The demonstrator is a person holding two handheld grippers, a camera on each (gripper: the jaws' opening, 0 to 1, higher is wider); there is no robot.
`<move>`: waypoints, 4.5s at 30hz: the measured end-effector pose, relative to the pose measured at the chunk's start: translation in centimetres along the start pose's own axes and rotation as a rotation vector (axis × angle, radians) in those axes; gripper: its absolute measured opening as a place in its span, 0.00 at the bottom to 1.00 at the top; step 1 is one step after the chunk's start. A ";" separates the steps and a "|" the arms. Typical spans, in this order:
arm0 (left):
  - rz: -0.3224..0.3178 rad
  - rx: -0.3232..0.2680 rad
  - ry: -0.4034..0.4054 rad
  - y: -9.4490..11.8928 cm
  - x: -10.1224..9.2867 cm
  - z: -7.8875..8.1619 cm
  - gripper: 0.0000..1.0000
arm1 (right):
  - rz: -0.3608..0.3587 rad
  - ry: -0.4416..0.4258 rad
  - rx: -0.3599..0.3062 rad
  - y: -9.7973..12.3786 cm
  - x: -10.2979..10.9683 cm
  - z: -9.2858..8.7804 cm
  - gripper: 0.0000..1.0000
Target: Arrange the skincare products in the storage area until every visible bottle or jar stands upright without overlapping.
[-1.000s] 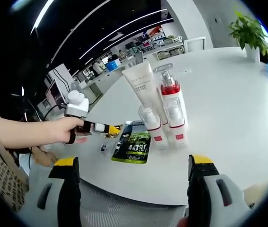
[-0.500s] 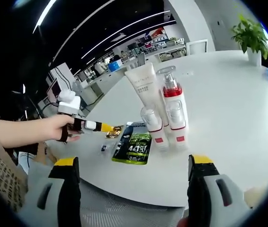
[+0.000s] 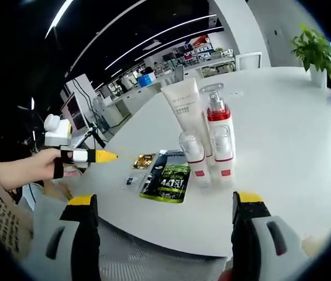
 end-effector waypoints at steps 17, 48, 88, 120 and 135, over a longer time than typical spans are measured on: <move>0.009 -0.031 0.024 6.3 2.2 -3.7 0.90 | 0.003 0.006 -0.006 0.1 0.0 0.0 0.95; -0.102 -0.059 -0.037 8.1 2.2 -5.3 0.96 | -0.031 0.060 0.044 -0.1 0.3 -0.3 0.94; -0.081 -0.044 -0.005 8.0 2.6 -5.5 0.91 | -0.038 0.058 0.038 0.1 0.0 -0.4 0.92; -0.079 -0.037 -0.007 7.9 2.7 -5.6 0.89 | -0.047 0.052 0.034 0.1 0.1 -0.4 0.92; -0.076 -0.034 -0.010 8.0 2.6 -5.7 0.89 | -0.047 0.055 0.036 0.2 0.1 -0.5 0.92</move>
Point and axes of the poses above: the point that each gripper's makers call its tool centre point, and the gripper's own axes: y roughly backward along the fingers, x roughly to its left, z roughly out of its top, the point moved 8 cm from there along y, roughly backward along the fingers, and after that the axes turned 13 degrees about y, right-handed, at the moved point
